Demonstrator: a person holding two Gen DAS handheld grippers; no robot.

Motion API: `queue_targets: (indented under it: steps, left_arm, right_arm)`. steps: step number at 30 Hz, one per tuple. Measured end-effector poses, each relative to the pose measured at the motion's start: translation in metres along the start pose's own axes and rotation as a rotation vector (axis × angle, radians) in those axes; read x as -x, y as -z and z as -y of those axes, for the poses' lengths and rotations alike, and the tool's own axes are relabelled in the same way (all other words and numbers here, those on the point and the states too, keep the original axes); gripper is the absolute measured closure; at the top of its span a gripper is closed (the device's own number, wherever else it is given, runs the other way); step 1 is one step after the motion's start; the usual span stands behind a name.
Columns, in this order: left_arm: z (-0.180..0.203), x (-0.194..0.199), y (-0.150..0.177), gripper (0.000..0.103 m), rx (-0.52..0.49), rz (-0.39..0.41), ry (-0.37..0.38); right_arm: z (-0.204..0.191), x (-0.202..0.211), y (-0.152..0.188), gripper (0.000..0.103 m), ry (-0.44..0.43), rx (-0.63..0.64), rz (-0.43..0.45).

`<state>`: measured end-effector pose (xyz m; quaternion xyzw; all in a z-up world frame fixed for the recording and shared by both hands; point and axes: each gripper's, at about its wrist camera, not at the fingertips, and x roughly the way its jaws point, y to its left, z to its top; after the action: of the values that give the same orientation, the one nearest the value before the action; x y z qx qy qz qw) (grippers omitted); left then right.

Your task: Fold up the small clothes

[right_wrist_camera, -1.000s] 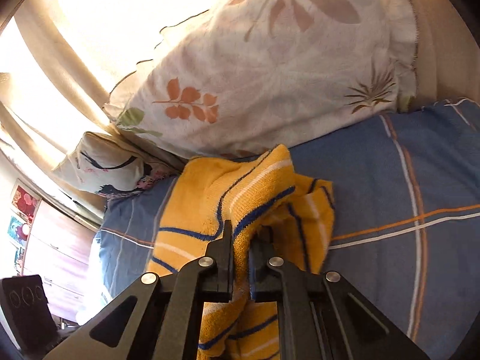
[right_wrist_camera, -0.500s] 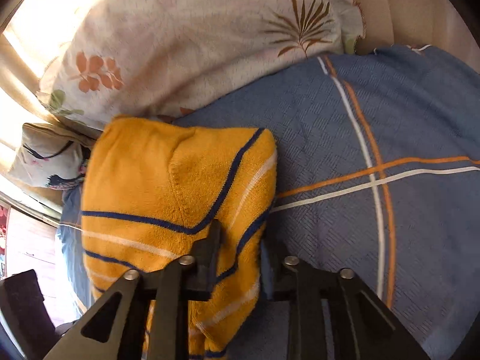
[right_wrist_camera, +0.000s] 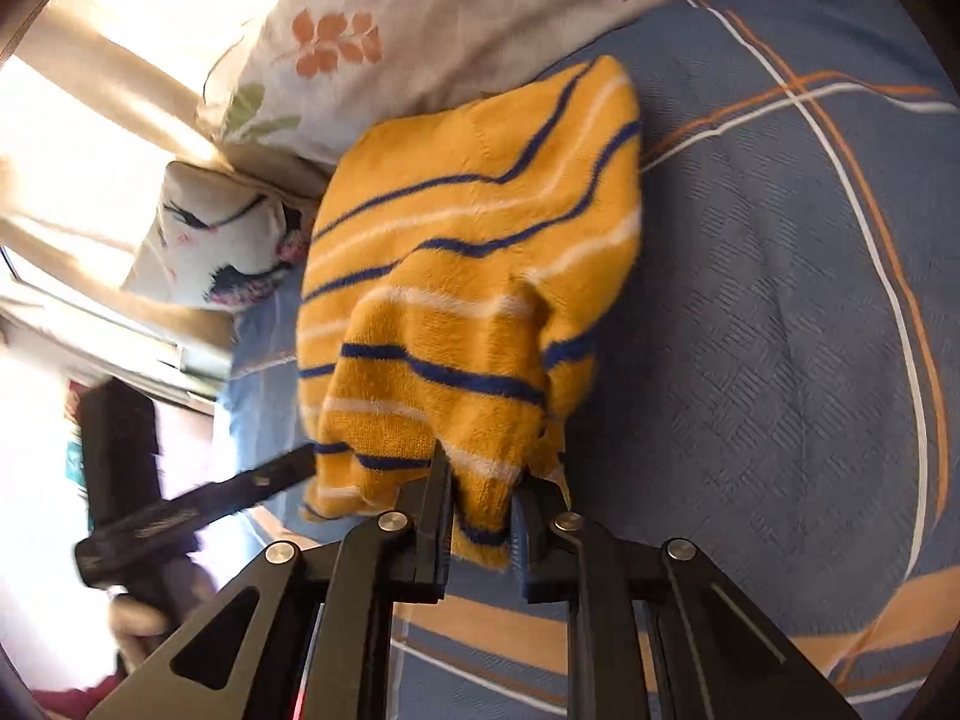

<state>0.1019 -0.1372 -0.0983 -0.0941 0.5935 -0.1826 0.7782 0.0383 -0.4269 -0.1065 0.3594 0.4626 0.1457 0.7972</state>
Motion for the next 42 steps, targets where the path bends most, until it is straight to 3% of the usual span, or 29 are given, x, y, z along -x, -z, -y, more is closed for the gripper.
queue_targets:
  steps: [1,6,9,12,14,17,21,32,42]
  left_arm:
    - [-0.005,-0.001,0.001,0.07,0.017,-0.011,0.002]
    - [-0.018,0.002,0.009,0.067,0.041,-0.022,0.053]
    - [-0.017,0.014,0.012,0.067,0.018,-0.001,0.043]
    - [-0.012,0.032,0.01,0.066,-0.032,0.058,-0.011]
    - [-0.006,0.045,0.01,0.064,-0.071,0.114,-0.068]
    - [0.0,0.061,0.016,0.056,-0.131,0.187,-0.164]
    - [0.004,0.072,0.02,0.051,-0.189,0.229,-0.233]
    - [0.0,0.077,0.014,0.049,-0.271,0.218,-0.236]
    - [-0.01,0.073,0.009,0.048,-0.228,0.187,-0.202]
  right_arm:
    - [0.001,0.005,0.001,0.097,0.026,0.01,0.001]
    - [0.021,0.014,0.005,0.098,0.146,0.028,-0.031]
    - [0.005,0.007,0.006,0.095,0.209,0.088,-0.029]
    - [-0.003,0.01,0.007,0.083,0.253,0.098,0.003]
    - [-0.004,0.018,0.01,0.061,0.266,0.077,0.036]
    - [-0.002,0.036,0.012,0.047,0.279,0.037,0.093]
    - [0.007,0.052,0.019,0.039,0.286,-0.045,0.148]
    - [-0.017,0.045,0.029,0.03,0.294,-0.099,0.201]
    - [-0.012,0.042,0.024,0.028,0.264,-0.141,0.229]
